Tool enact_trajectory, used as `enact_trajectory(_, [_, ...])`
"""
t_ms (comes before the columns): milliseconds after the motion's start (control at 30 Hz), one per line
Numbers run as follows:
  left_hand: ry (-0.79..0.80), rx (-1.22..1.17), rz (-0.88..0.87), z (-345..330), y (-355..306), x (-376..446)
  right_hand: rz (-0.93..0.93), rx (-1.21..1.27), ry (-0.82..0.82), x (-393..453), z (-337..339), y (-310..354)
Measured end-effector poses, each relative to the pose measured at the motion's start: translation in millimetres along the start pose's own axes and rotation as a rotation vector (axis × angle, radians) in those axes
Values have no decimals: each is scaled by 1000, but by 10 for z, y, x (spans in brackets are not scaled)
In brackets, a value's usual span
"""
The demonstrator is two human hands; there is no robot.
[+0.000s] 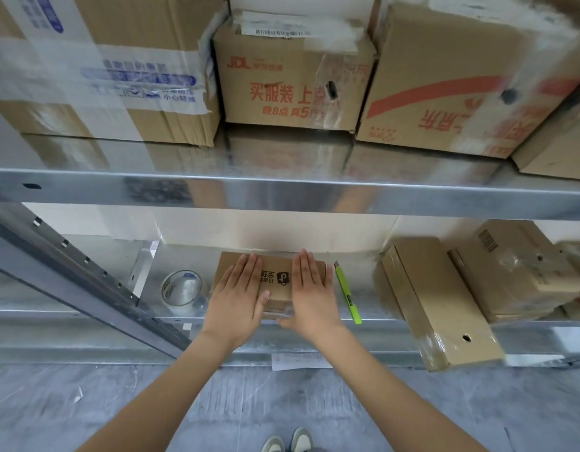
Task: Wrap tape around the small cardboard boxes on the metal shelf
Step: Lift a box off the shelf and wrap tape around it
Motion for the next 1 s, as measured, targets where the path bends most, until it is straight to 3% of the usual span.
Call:
enact_trajectory(200, [-2,16,12,0,-11,-3,51,50,-21,-637,-297,63])
enact_trajectory(333, [-8,23,2,-38,6,5,111,138,-86,-637,-285,17])
enact_trajectory(400, [25,30,-4,-59,22,4,136,304,-178,-578,-228,-105])
enact_trajectory(467, [39,42,-28,-77,43,-1,17,542,-280,-490,-179,-289])
enact_trajectory(533, [20,29,-40,-60,100,-15,-108,872,-257,-380,-147,-435])
enact_trajectory(567, [-22,-13,-2,-51,144,-35,-135,1053,-214,-325,-151,-484])
enact_trajectory(633, [-116,-260,242,-40,251,-88,-146,1240,-157,-255,-176,-562])
enact_trajectory(733, [-44,-983,596,1,297,-172,-165,1253,-157,-211,-152,-617])
enact_trajectory(767, [-38,-1022,615,19,283,-186,-188,1238,-195,-197,-118,-627])
enact_trajectory(900, [-169,-735,599,22,296,-66,-280,1029,-344,-66,104,-630])
enact_trajectory(1000, [10,-611,615,-86,242,47,-377,814,-203,115,129,-623])
Point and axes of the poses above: each hand's wrist, its own x-axis towards the middle knuckle, its own z-axis out of the back of the hand, y = z × x, the point moved 1 cm from there along x, towards the middle knuckle, and after that the axes turned 9 degrees about x, right-handed, at the moved point
